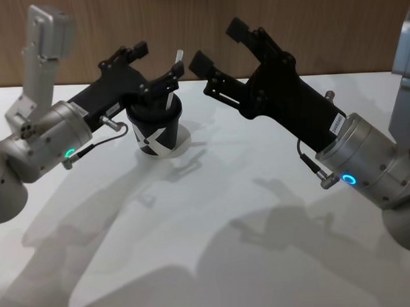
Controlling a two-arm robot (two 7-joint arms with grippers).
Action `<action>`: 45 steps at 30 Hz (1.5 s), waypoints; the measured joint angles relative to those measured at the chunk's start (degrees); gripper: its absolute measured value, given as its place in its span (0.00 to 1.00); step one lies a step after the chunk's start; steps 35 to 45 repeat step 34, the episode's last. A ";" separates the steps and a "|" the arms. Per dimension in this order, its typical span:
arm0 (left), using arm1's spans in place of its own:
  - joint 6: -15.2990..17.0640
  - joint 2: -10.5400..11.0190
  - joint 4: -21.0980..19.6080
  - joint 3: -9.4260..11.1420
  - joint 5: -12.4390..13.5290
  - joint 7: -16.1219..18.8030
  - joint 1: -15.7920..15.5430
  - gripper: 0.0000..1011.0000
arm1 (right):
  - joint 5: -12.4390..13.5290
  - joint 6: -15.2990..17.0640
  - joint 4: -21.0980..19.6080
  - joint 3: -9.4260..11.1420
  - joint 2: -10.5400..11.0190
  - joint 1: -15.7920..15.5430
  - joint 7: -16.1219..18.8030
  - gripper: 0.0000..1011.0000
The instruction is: Pick up the straw with one hand, pass it to the other hand, and insert it into the cup.
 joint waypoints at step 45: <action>2.33 3.45 -8.67 -6.59 -11.23 -3.38 11.98 0.99 | -0.24 1.31 2.58 -2.26 3.25 -3.71 -0.22 0.99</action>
